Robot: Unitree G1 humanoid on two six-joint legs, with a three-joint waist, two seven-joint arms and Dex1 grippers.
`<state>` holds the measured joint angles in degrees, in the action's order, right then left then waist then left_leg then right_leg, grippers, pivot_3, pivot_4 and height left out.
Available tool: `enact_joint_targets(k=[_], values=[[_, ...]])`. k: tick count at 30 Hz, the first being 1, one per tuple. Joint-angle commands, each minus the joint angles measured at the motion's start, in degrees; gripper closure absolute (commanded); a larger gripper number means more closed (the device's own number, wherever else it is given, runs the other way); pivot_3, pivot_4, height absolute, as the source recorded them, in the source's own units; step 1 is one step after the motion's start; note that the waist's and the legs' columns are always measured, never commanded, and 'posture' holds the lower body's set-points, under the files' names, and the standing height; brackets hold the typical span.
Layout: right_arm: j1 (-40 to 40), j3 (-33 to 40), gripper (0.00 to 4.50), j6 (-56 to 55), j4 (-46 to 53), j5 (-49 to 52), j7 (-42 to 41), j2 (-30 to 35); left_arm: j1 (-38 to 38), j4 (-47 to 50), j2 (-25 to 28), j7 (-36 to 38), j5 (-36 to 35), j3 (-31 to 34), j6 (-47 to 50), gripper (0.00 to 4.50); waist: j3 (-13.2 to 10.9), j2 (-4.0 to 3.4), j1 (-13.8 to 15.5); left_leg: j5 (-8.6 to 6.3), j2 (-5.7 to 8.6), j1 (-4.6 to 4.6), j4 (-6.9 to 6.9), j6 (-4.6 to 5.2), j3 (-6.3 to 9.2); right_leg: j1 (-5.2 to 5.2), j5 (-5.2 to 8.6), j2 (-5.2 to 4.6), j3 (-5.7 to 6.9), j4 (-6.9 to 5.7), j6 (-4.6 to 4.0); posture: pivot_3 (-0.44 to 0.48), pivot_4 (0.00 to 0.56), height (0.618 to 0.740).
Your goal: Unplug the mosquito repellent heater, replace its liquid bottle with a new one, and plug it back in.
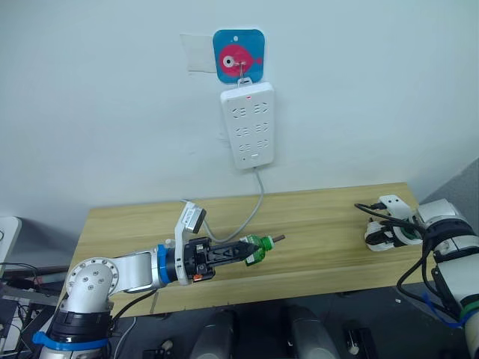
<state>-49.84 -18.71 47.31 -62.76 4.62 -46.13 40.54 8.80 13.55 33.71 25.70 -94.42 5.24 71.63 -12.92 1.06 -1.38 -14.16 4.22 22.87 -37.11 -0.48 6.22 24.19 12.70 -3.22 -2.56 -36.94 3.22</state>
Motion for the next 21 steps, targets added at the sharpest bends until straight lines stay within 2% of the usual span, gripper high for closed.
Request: enact_joint_targets(k=[1,2,3,7,10,15,18,21], values=[[-0.95,2.26,0.51,-0.60,-0.69,-1.66,-0.91,0.44,1.08,0.46,0.27,1.12,-0.40,-0.25,-0.53,2.23,-0.02,0.00,-0.01,0.00,0.00,0.00,0.00,0.00,0.01,0.00,0.00,0.00,0.00,0.00,0.00,0.058,0.255,0.740],[-0.88,2.58,0.16,-0.68,-0.78,-1.99,-1.01,0.42,1.39,0.24,0.26,1.28,-0.28,-0.42,-0.46,2.23,-0.03,0.01,-0.02,0.00,0.01,0.01,0.01,0.00,0.02,0.00,0.00,0.00,0.01,0.00,0.00,0.051,0.255,0.740],[-0.83,2.94,0.04,-0.73,-0.82,-2.26,-1.09,0.39,1.70,-0.01,0.25,1.47,-0.13,-0.59,-0.40,2.23,-0.05,0.01,-0.05,0.00,0.01,0.01,0.01,0.00,0.01,0.00,0.00,0.00,0.01,0.01,0.00,0.048,0.256,0.740],[-0.59,4.08,0.04,-0.54,-0.03,-3.10,-1.90,0.87,2.15,-0.53,0.53,2.24,0.19,-0.71,-0.04,2.23,-0.30,0.00,-0.17,0.00,0.01,0.00,0.01,0.00,0.01,0.00,0.00,0.00,0.01,0.00,0.00,0.029,0.253,0.740],[1.02,3.34,0.04,3.41,6.53,-3.57,-6.95,4.77,2.40,-1.12,0.67,3.36,0.84,-0.92,0.29,2.23,-0.54,-0.12,-0.26,0.00,0.01,0.02,0.01,0.00,0.00,0.01,0.00,0.00,0.01,0.01,0.00,0.011,0.251,0.740],[6.57,5.29,0.04,16.24,29.42,0.34,-13.00,12.79,3.46,-1.50,0.40,4.52,2.02,-0.70,-0.19,2.23,-0.69,-0.25,-0.31,-0.01,0.03,0.04,0.04,0.00,0.08,0.03,0.00,-0.04,0.07,0.02,0.01,-0.020,0.247,0.740],[10.28,9.15,0.04,23.37,44.36,4.10,-13.84,18.35,5.46,-1.71,0.36,4.49,1.59,0.75,-1.28,2.23,-0.75,-0.28,-0.38,-0.01,0.01,0.05,0.06,-0.01,0.10,0.05,0.02,-0.05,0.08,0.02,0.00,-0.047,0.245,0.740],[15.61,15.59,0.04,29.47,58.10,8.58,-13.32,21.73,7.71,0.35,0.38,5.33,4.81,1.16,-3.48,2.23,-0.80,-0.22,-0.44,-0.01,-0.02,0.06,0.06,-0.02,0.08,0.05,0.03,-0.04,0.10,0.04,0.01,-0.081,0.245,0.740]])
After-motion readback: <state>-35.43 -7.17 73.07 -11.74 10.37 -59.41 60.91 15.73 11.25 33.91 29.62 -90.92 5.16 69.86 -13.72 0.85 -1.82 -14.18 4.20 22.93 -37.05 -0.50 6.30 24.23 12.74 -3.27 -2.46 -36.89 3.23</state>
